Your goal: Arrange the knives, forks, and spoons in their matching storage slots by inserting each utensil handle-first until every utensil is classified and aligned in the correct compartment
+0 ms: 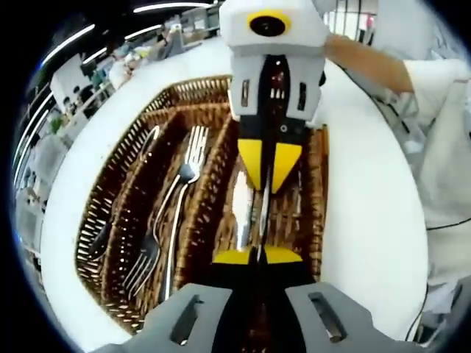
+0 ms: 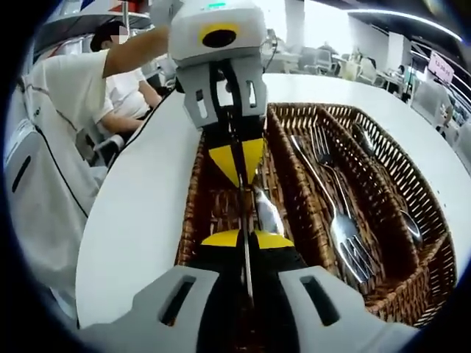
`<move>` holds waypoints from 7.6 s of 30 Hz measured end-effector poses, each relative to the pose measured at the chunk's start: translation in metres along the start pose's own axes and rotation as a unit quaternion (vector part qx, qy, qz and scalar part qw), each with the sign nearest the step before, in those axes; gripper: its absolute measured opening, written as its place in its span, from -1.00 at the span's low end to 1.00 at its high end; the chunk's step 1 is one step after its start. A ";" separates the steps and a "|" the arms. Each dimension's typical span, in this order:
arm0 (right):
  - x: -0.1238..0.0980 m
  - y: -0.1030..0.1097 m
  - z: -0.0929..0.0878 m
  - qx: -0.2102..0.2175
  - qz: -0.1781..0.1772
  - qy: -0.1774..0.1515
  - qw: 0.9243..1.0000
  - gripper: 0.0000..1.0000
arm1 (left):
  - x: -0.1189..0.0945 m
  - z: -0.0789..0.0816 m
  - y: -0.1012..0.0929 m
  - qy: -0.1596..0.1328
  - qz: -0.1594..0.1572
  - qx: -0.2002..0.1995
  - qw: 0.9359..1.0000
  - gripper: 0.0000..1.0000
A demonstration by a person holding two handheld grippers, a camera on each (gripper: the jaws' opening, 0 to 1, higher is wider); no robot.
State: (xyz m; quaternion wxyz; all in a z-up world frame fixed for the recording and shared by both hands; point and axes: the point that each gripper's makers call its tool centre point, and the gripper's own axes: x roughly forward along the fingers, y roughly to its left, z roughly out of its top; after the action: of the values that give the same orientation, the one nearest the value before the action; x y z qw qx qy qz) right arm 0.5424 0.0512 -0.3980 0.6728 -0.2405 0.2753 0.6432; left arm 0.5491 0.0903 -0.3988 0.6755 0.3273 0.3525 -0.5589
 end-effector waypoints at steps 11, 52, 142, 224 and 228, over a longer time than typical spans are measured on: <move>-0.003 0.002 0.000 -0.007 0.003 -0.008 1.000 -0.90 | -0.002 -0.005 -0.001 0.008 -0.003 -0.005 1.000 -0.95; -0.023 0.007 0.001 0.011 0.005 -0.019 1.000 -0.92 | -0.025 -0.002 -0.004 0.000 0.010 -0.011 1.000 -0.98; -0.059 0.043 0.006 -0.020 -0.073 -0.057 0.995 -0.01 | -0.057 0.020 -0.022 -0.083 0.118 -0.030 0.989 0.30; -0.094 0.080 -0.030 0.035 -0.172 -0.166 0.970 0.70 | -0.065 0.007 -0.063 -0.205 0.222 -0.104 0.948 0.99; -0.094 0.083 -0.032 0.038 -0.171 -0.167 0.970 0.70 | -0.064 0.008 -0.065 -0.211 0.220 -0.112 0.946 0.99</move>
State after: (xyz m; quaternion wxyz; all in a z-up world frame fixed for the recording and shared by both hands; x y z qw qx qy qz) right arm 0.4557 -0.0344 -0.3556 0.8177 -0.1472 0.1377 0.5393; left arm 0.4777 0.1063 -0.3438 0.8732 0.1932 0.1810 -0.4092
